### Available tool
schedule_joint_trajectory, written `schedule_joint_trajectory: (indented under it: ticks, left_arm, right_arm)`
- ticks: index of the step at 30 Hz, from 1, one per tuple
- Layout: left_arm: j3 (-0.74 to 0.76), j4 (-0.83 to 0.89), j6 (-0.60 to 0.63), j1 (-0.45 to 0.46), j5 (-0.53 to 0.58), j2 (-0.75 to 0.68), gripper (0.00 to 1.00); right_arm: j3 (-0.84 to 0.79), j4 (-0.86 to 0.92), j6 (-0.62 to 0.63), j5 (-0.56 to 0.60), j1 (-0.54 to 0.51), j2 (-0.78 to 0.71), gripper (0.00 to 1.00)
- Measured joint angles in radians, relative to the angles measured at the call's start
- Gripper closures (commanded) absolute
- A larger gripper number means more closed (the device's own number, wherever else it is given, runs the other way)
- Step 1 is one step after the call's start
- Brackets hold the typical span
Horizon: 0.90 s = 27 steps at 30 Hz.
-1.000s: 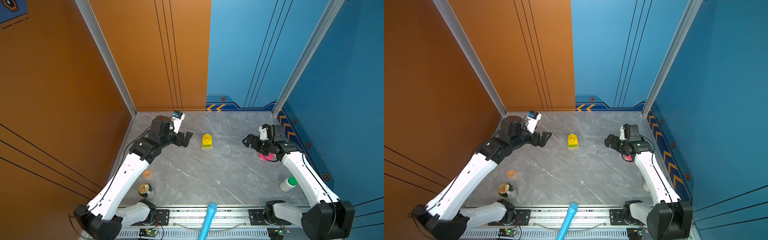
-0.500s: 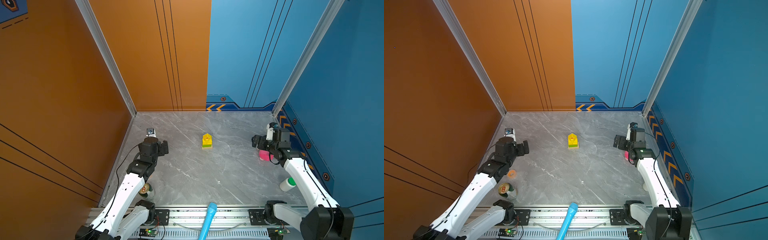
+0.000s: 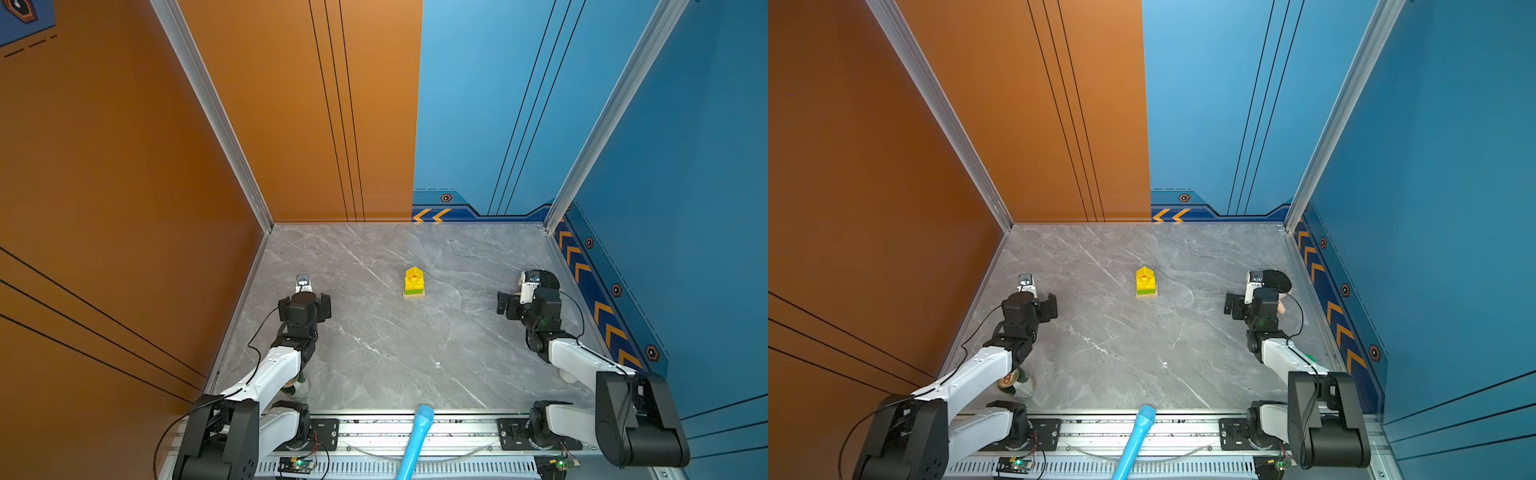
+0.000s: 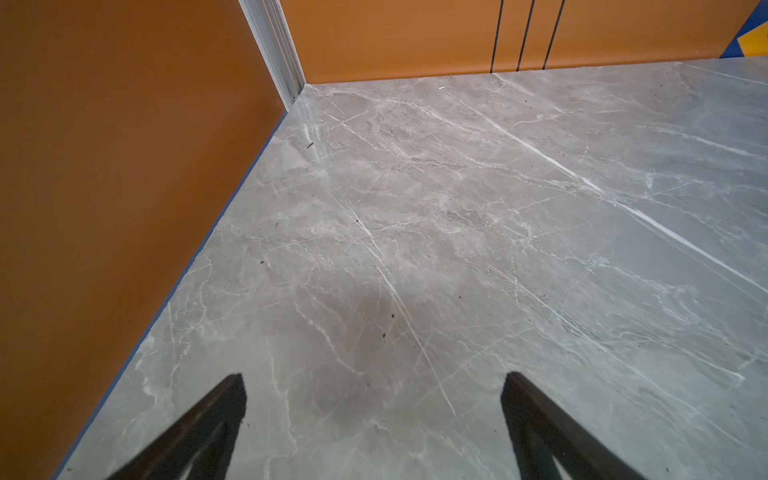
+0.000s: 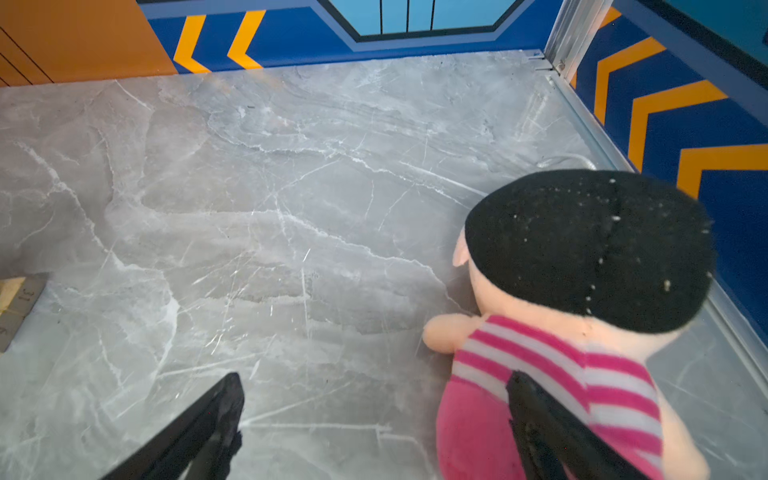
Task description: Build the wood block tower
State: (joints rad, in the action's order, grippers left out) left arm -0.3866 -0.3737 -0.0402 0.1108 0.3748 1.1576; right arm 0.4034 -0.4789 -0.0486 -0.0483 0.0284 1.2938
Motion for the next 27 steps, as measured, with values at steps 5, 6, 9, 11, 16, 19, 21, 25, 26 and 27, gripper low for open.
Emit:
schedule_joint_trajectory:
  ticks: [5,6,9,11,16,19,21,25,26,27]
  left_arm:
    - [0.015,-0.168,0.027,-0.008,-0.078,0.116,0.02]
    - [0.021,-0.201,0.035,-0.008,-0.093,0.138,0.02]
    - [0.040,-0.285,0.056,-0.008,-0.140,0.181,0.02]
    - [0.042,-0.342,0.076,-0.008,-0.166,0.215,0.02]
    - [0.047,-0.475,0.096,-0.019,-0.201,0.329,0.02]
    - [0.052,-0.553,0.095,-0.027,-0.196,0.396,0.02]
    - [0.041,-0.523,0.084,-0.035,-0.193,0.402,0.02]
    - [0.018,-0.527,0.064,-0.067,-0.193,0.402,0.03]
    - [0.016,-0.528,0.060,-0.071,-0.193,0.402,0.02]
    - [0.016,-0.528,0.058,-0.072,-0.193,0.402,0.03]
  right_arm:
    - [-0.019,-0.201,-0.004,-0.005,0.006,0.136,0.00]
    - [-0.020,-0.239,-0.004,-0.007,0.006,0.166,0.00]
    - [-0.030,-0.332,-0.003,-0.023,0.006,0.231,0.00]
    - [-0.039,-0.363,0.000,-0.038,0.006,0.235,0.00]
    - [-0.039,-0.396,0.009,-0.073,0.003,0.235,0.00]
    - [-0.039,-0.397,0.008,-0.077,0.003,0.235,0.00]
    - [-0.038,-0.395,0.007,-0.039,-0.008,0.235,0.00]
    - [-0.036,-0.393,0.007,0.044,-0.036,0.235,0.00]
    - [-0.036,-0.393,0.007,0.056,-0.038,0.235,0.00]
    - [-0.036,-0.393,0.006,0.065,-0.038,0.235,0.00]
